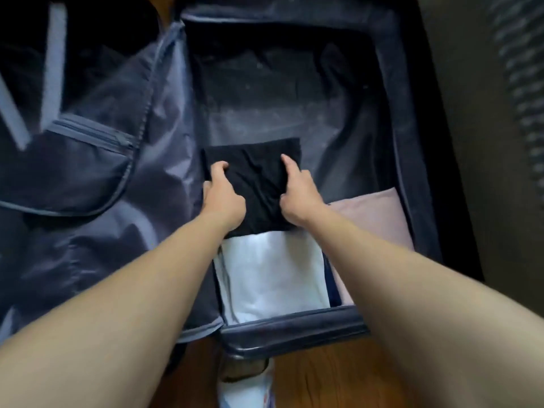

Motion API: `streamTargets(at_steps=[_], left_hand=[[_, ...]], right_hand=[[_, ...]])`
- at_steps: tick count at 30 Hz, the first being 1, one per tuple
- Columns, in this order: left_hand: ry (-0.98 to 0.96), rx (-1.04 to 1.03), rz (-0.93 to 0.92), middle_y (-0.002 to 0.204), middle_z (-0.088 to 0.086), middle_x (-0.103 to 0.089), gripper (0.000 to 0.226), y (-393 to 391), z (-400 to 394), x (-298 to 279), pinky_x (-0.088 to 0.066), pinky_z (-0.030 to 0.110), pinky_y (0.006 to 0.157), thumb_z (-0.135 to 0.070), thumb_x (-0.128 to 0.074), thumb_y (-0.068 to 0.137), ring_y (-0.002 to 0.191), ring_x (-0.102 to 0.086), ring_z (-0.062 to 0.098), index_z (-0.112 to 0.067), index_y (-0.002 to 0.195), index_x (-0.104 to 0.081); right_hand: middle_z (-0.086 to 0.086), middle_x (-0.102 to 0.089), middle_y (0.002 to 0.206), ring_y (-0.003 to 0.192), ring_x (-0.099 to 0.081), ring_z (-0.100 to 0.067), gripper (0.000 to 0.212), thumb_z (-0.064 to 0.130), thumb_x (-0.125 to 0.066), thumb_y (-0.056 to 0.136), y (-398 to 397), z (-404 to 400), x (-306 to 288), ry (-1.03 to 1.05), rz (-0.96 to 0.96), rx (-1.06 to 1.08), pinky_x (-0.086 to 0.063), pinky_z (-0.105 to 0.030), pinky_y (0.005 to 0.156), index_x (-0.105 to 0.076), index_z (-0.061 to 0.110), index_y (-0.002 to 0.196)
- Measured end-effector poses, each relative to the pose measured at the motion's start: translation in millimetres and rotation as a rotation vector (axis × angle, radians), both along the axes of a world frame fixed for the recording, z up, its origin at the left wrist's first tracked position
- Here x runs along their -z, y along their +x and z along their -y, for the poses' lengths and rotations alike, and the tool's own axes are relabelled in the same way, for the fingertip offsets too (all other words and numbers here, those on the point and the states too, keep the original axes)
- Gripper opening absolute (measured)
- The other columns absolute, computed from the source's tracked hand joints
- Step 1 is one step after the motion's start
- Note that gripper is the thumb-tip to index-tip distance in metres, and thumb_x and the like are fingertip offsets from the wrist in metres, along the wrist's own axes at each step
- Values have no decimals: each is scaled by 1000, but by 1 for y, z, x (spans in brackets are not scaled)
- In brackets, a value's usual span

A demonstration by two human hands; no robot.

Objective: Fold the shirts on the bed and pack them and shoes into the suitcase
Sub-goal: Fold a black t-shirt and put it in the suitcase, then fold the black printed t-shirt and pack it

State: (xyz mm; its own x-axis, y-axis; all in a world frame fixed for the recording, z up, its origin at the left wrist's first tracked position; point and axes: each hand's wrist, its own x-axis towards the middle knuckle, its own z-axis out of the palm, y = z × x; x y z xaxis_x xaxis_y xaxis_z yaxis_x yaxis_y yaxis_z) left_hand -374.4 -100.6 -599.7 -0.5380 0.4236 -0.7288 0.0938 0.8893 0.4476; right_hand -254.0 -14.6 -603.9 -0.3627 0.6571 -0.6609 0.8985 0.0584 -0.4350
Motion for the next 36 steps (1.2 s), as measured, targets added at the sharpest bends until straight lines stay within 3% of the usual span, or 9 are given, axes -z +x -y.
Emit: streamTargets(at_steps=[5, 9, 11, 14, 17, 22, 26, 33, 36], left_hand=[[-88, 100, -54, 138, 11, -34, 78, 25, 26, 34, -41, 43, 84, 4, -43, 91, 96, -50, 32, -38, 152, -16], [-244, 188, -91, 155, 19, -16, 89, 35, 16, 29, -35, 47, 107, -3, -49, 94, 128, -41, 39, -34, 160, 1], [-283, 185, -103, 165, 17, 4, 89, 48, 12, 2, -25, 45, 118, -8, -51, 96, 148, -19, 37, -29, 161, 6], [-170, 267, -115, 168, 8, -2, 79, 70, 32, -57, -25, 44, 121, -16, -53, 97, 153, -11, 30, -26, 161, -8], [-130, 355, -6, 148, 3, -46, 61, 86, 55, -147, -44, 38, 104, -10, -50, 87, 139, -44, 30, -29, 145, -45], [-144, 482, 111, 147, 10, -55, 56, 137, 39, -343, -41, 36, 110, 1, -46, 92, 135, -50, 29, -13, 146, -50], [-77, 596, 168, 131, 10, -66, 39, 200, -2, -464, -45, 26, 86, -4, -48, 96, 118, -61, 29, -11, 131, -63], [121, 480, 94, 113, 2, -69, 30, 307, -68, -604, -47, 30, 78, -6, -49, 96, 103, -65, 21, -21, 116, -67], [135, 455, 71, 110, -2, -68, 29, 342, -80, -627, -47, 31, 76, -9, -51, 97, 101, -65, 18, -23, 116, -67]], right_hand=[[-11, -35, 126, 93, -54, -34, 91, -4, -49, 88, 17, 27, 31, 69, 201, -41, -48, -45, 95, -9, 37, 159], [-21, -19, 153, 130, -42, -40, 88, 3, -54, 91, 9, 21, 17, -17, 375, -126, -37, -43, 107, -6, 27, 161], [-23, -7, 161, 142, -29, -42, 68, 8, -55, 92, -1, 26, -13, -71, 367, -164, -30, -42, 114, -26, 14, 154], [-17, -26, 156, 136, -40, -36, 42, 6, -55, 88, 14, 49, -84, -14, 179, -150, -35, -35, 108, -51, 8, 129], [-11, -37, 151, 136, -44, -32, 50, -2, -50, 86, 65, 74, -186, -124, 92, -26, -38, -35, 107, -54, 9, 135], [-9, -54, 134, 122, -54, -28, 41, 4, -54, 91, 189, 71, -375, -34, 30, 261, -40, -33, 105, -61, 12, 131], [-8, -55, 132, 118, -58, -25, 38, 5, -52, 94, 314, 50, -499, 88, 66, 540, -41, -30, 100, -61, 15, 129], [-7, -15, 163, 131, -47, -30, 46, 15, -50, 99, 466, 5, -572, 71, 117, 393, -45, -36, 98, -50, 24, 144], [-1, 16, 167, 152, -6, -32, 47, 16, -49, 99, 460, -25, -548, 118, 156, 57, -40, -41, 107, -53, 35, 142]])
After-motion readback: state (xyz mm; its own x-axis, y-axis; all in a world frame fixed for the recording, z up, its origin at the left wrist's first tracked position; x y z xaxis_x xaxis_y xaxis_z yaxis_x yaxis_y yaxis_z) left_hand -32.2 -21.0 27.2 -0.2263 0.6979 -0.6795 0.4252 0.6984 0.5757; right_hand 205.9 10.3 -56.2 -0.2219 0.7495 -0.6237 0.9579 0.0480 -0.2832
